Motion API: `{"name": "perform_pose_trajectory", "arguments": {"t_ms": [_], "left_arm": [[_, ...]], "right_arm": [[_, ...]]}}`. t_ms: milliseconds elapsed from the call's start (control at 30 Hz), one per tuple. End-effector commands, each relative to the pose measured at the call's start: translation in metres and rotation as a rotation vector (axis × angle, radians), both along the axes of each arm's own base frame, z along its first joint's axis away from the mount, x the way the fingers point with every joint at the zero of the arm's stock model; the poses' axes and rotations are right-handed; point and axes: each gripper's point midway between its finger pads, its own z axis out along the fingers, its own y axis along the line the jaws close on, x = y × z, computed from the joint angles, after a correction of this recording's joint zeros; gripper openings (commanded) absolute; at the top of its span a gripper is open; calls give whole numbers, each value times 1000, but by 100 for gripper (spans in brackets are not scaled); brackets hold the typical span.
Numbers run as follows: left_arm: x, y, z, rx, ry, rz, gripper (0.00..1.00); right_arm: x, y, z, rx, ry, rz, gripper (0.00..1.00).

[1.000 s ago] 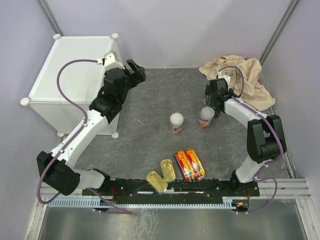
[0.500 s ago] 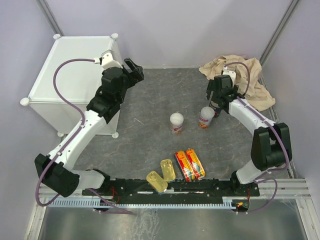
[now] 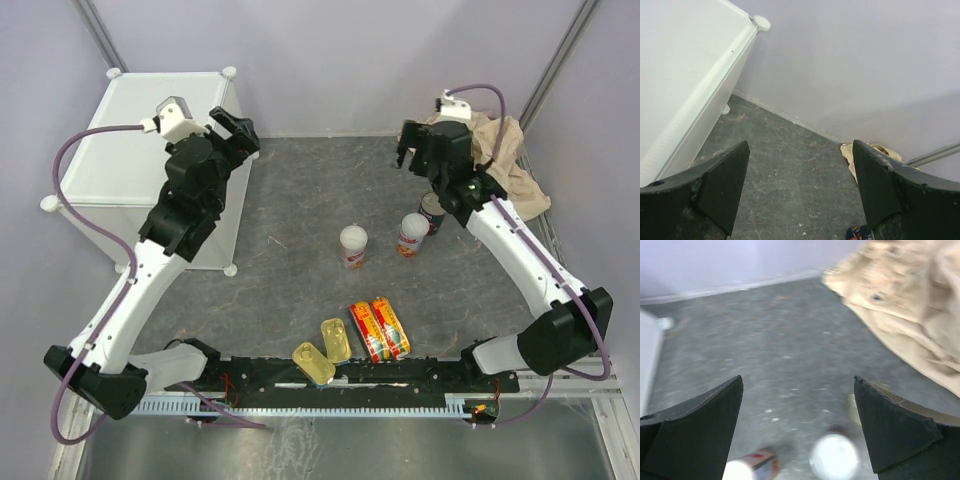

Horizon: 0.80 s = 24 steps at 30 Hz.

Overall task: Place and organize the canned foods onto the counter
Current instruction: Move the counter to the center of the board.

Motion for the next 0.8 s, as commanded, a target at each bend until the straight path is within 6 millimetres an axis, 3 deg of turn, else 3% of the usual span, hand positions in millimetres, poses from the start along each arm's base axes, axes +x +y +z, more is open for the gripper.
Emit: {"name": "perform_pose_trajectory", "arguments": {"t_ms": [0,133,367,567,767], "left_arm": [[-19,22,25,-7,-54,68,90],[-31,36,23,17,-46,111,90],[-58,72,30,59,-59,230,90],[-82,97,24,66,-63,309,89],[-106,118,22,76,-64,371,85]], "right_arm": [[-21,85,58,83,-109,235,99],[-45,166,70,218,-122,424,99],[-87,278,92,444,-123,697,98],[-124,350,100,581,-72,858,97],[-145,401,100,690,-23,949,97]]}}
